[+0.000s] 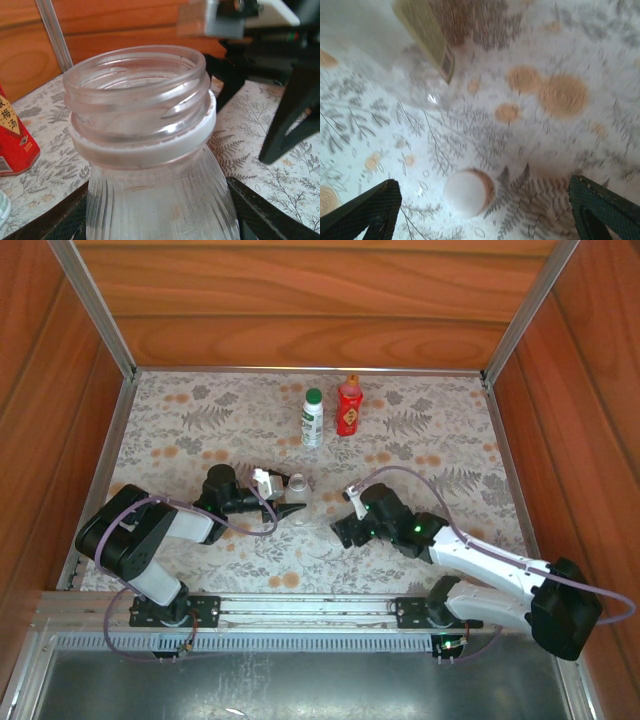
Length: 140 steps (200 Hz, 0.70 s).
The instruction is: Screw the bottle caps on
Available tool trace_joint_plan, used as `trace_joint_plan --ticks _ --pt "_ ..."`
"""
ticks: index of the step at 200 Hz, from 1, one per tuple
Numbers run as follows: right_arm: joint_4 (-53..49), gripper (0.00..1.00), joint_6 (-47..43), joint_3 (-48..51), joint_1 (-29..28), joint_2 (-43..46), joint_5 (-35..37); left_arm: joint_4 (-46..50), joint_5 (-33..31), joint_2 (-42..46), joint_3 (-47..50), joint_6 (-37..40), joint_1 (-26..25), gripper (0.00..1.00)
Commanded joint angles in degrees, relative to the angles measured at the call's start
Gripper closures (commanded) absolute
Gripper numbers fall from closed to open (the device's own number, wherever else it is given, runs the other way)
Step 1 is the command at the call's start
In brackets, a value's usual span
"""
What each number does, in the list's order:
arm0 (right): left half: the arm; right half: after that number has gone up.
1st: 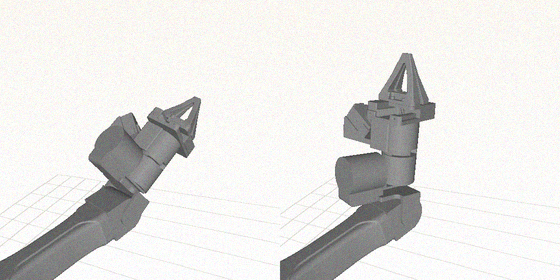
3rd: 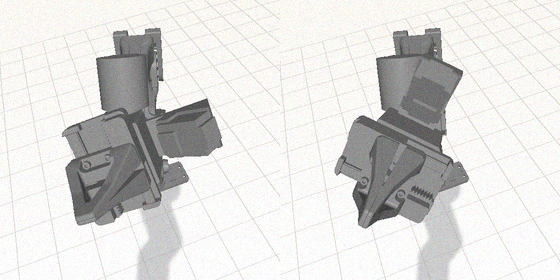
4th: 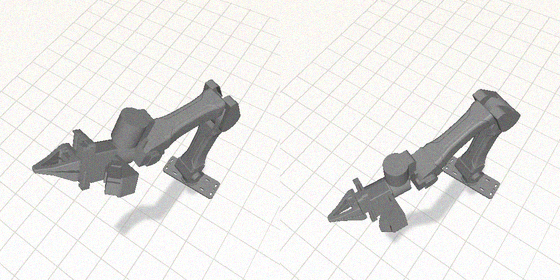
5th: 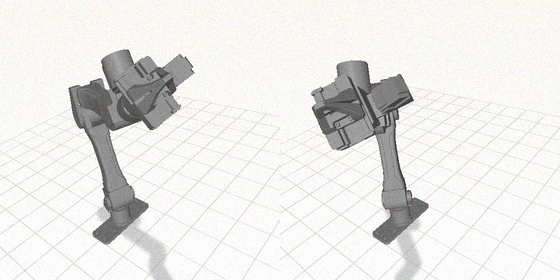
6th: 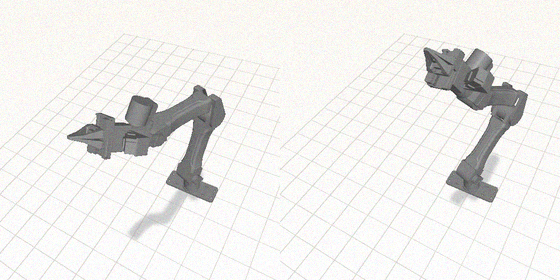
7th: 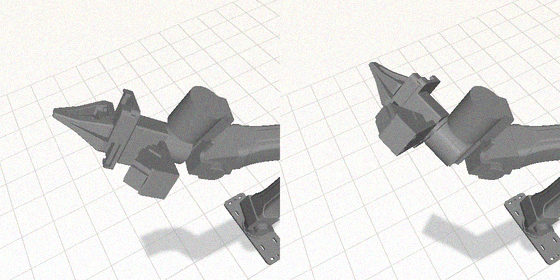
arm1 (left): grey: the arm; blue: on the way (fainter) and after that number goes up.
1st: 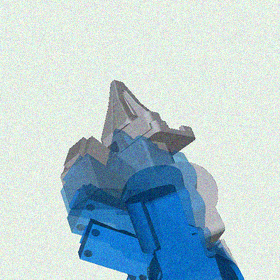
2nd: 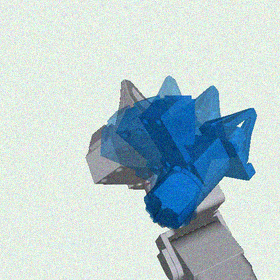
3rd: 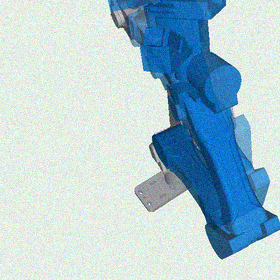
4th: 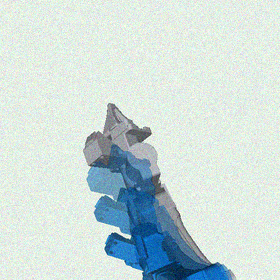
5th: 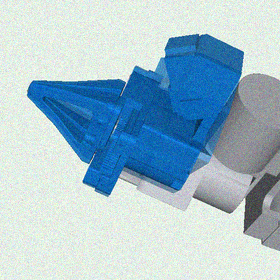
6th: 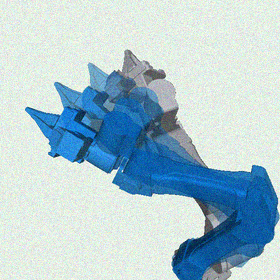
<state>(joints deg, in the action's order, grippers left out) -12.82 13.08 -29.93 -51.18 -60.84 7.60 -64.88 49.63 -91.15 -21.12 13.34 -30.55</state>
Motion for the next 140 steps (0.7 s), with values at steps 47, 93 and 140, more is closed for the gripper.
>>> trace_joint_plan --ticks 47,93,140 --pt "3.1 0.18 2.7 -1.7 -6.9 -11.4 8.2 1.3 1.6 -0.7 0.9 -0.4 -0.4 0.44" --pt "5.5 0.28 4.6 -1.8 -10.0 -17.0 9.7 1.4 1.5 -0.6 1.1 -0.4 -0.4 0.44" --pt "5.1 0.39 5.2 -2.3 -10.8 -19.2 10.8 1.3 1.6 -0.8 1.1 -0.6 -0.4 0.44"
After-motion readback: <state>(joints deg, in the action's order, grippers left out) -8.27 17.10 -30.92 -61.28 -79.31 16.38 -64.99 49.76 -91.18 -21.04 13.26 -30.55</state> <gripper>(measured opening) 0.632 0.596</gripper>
